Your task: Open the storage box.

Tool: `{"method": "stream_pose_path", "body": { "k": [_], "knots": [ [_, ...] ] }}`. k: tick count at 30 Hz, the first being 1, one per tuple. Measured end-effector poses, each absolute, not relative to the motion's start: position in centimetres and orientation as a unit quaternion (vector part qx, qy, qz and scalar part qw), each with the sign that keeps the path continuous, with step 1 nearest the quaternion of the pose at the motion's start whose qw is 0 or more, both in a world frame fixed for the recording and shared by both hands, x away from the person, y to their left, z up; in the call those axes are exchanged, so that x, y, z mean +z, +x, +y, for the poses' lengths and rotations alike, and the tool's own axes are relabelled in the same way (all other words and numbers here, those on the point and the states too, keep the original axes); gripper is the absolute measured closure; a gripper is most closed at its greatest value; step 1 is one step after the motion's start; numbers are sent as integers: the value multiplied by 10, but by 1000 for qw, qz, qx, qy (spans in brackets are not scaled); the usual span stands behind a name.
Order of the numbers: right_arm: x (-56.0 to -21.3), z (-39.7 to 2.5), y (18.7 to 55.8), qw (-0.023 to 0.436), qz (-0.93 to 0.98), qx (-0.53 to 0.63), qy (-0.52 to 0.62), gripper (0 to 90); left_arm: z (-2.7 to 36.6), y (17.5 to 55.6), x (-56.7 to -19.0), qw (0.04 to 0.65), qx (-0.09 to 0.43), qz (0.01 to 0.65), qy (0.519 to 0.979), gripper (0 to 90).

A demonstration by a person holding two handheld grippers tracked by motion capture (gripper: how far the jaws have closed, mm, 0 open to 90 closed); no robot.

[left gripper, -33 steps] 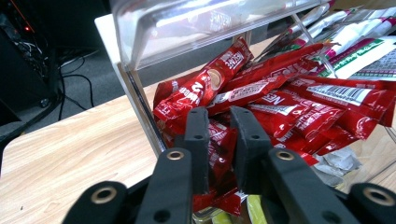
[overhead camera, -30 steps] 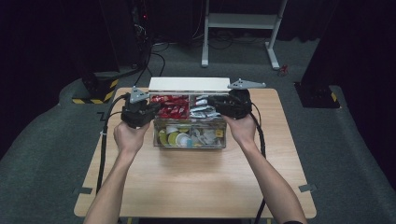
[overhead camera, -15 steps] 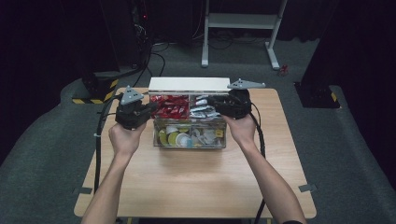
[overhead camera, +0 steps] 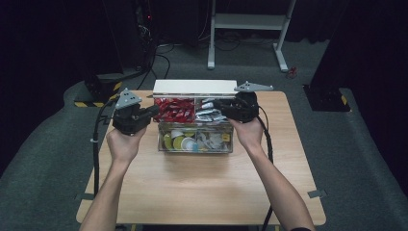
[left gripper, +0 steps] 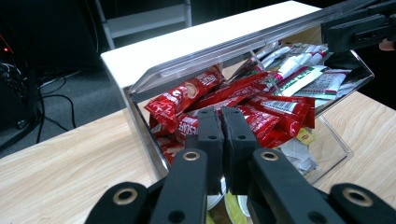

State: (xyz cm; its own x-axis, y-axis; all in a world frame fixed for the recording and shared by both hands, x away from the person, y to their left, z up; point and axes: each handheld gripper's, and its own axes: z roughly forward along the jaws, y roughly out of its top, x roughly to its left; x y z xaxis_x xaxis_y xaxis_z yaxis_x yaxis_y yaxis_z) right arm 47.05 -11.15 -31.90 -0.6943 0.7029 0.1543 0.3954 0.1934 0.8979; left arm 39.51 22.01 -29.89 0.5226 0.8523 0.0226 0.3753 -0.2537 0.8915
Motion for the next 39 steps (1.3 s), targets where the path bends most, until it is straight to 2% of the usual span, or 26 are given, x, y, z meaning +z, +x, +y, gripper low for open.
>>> {"method": "stream_pose_path", "body": {
  "k": [14,39],
  "knots": [
    [-318,-110,471,147,760,516,366,625,240,372,-286,492,248,403,731,875],
    [-320,-109,472,146,760,514,370,625,268,333,-274,507,265,398,717,876]
  ]
}}
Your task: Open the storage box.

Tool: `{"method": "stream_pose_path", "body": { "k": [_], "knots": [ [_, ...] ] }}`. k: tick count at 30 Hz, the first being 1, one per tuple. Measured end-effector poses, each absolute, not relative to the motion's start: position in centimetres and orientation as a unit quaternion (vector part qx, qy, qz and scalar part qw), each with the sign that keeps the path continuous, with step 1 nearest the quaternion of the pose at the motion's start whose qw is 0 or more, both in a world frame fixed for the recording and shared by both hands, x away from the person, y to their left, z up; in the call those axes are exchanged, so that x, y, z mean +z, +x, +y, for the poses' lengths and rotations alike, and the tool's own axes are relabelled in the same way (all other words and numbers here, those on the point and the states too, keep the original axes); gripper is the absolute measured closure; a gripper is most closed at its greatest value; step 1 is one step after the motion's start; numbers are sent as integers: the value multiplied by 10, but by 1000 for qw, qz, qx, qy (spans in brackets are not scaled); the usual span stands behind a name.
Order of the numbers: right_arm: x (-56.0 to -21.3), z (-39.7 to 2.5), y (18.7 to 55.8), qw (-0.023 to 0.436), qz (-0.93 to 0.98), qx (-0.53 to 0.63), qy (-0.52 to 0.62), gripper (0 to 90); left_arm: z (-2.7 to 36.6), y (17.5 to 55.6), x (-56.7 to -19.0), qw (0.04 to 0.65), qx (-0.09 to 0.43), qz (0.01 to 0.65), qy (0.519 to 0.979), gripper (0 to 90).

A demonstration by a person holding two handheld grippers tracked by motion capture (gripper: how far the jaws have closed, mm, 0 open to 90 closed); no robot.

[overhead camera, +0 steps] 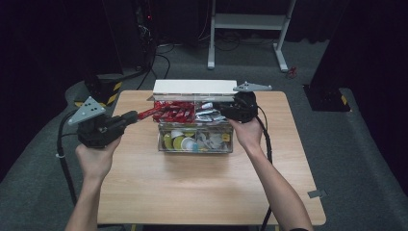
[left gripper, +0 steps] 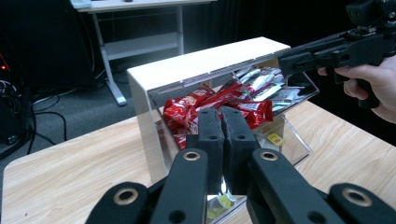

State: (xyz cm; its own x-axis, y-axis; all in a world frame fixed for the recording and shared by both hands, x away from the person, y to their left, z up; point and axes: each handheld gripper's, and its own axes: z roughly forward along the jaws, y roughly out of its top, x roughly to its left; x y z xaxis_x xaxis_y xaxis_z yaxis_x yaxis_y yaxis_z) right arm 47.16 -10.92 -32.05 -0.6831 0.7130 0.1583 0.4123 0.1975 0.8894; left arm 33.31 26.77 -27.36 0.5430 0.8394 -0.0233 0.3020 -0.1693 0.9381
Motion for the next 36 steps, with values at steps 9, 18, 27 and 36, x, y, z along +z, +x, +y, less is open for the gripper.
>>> {"method": "stream_pose_path", "body": {
  "k": [9,18,27,36],
  "knots": [
    [-320,-109,472,145,760,513,372,623,284,322,-272,522,267,403,703,877],
    [-319,-109,472,145,762,510,372,623,301,312,-270,529,274,416,687,877],
    [-319,-109,472,143,761,511,372,616,311,313,-280,507,294,437,682,876],
    [-318,-109,471,146,763,507,373,615,322,323,-301,503,287,459,674,876]
  ]
}}
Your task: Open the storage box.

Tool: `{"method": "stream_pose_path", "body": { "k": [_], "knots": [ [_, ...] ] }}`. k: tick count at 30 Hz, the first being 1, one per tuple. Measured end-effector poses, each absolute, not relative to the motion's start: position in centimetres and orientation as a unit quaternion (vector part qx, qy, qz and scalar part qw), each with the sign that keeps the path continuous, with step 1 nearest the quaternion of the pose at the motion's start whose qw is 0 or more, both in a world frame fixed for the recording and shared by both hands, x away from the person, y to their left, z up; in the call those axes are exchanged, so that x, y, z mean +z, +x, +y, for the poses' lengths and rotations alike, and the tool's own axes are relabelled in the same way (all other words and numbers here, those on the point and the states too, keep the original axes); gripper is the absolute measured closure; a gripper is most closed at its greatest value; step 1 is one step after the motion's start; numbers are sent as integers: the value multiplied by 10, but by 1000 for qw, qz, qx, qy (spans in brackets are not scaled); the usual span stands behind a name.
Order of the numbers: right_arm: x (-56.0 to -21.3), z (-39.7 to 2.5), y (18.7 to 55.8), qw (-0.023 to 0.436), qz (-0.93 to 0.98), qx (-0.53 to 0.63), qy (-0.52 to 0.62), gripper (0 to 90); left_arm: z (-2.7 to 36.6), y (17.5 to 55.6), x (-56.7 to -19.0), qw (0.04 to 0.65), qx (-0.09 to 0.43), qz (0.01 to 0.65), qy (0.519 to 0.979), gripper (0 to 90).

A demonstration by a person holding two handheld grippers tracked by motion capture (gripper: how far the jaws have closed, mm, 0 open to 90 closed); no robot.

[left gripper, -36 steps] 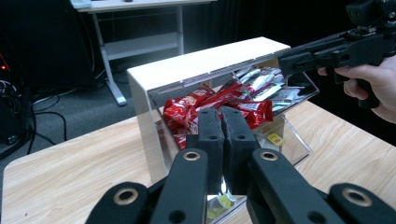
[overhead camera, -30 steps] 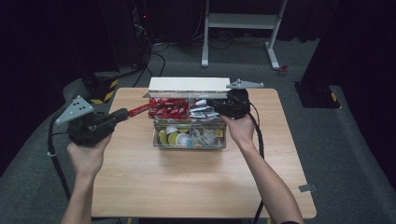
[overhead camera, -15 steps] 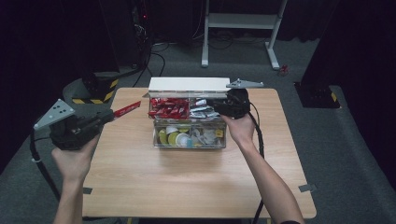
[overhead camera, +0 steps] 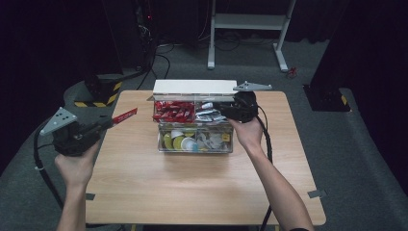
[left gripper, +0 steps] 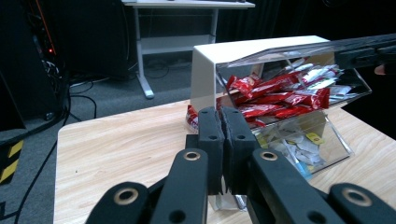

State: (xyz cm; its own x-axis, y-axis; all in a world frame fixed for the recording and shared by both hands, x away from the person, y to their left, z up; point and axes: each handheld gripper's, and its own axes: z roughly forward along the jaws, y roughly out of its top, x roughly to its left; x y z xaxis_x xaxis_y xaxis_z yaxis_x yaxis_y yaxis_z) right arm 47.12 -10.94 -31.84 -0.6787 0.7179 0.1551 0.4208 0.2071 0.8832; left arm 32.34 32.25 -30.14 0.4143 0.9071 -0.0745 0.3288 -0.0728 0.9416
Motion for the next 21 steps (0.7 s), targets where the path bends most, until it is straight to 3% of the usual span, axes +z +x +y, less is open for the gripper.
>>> {"method": "stream_pose_path", "body": {
  "k": [21],
  "knots": [
    [-316,-112,468,146,762,509,372,609,315,345,-336,480,293,472,679,876]
  ]
}}
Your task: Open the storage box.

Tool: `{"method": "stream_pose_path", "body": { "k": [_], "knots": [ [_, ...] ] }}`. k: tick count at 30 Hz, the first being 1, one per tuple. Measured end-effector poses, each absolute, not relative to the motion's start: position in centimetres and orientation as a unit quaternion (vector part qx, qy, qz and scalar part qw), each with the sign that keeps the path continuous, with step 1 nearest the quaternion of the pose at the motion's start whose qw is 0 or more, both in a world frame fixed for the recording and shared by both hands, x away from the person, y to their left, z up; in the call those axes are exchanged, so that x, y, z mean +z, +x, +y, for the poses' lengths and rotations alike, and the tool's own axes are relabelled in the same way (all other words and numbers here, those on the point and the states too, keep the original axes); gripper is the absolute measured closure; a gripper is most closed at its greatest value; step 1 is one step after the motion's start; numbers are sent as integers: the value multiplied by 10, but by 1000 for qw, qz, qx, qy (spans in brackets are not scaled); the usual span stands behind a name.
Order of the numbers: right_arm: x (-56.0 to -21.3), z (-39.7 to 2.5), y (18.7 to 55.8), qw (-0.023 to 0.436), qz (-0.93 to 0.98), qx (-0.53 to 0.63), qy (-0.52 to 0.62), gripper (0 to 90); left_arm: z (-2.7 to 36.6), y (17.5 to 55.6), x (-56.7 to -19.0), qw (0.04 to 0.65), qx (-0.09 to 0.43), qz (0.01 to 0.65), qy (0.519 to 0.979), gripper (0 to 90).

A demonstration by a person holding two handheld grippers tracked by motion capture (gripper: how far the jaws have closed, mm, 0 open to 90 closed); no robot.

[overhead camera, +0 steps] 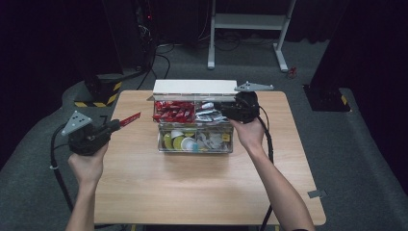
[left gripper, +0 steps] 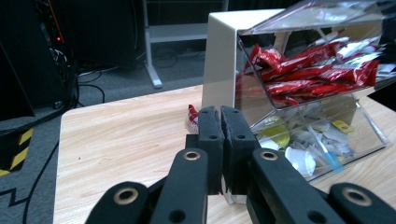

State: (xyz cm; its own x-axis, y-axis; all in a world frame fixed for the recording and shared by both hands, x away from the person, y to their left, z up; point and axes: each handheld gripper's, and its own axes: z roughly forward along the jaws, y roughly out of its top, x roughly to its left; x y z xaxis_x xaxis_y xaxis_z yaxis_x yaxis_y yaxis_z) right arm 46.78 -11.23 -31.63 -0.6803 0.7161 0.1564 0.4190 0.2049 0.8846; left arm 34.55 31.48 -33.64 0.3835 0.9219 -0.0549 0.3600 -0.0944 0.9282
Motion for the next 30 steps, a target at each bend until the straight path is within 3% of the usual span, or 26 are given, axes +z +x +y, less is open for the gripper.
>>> {"method": "stream_pose_path", "body": {
  "k": [30],
  "knots": [
    [-312,-122,462,153,764,508,367,608,303,371,-378,479,278,495,669,875]
  ]
}}
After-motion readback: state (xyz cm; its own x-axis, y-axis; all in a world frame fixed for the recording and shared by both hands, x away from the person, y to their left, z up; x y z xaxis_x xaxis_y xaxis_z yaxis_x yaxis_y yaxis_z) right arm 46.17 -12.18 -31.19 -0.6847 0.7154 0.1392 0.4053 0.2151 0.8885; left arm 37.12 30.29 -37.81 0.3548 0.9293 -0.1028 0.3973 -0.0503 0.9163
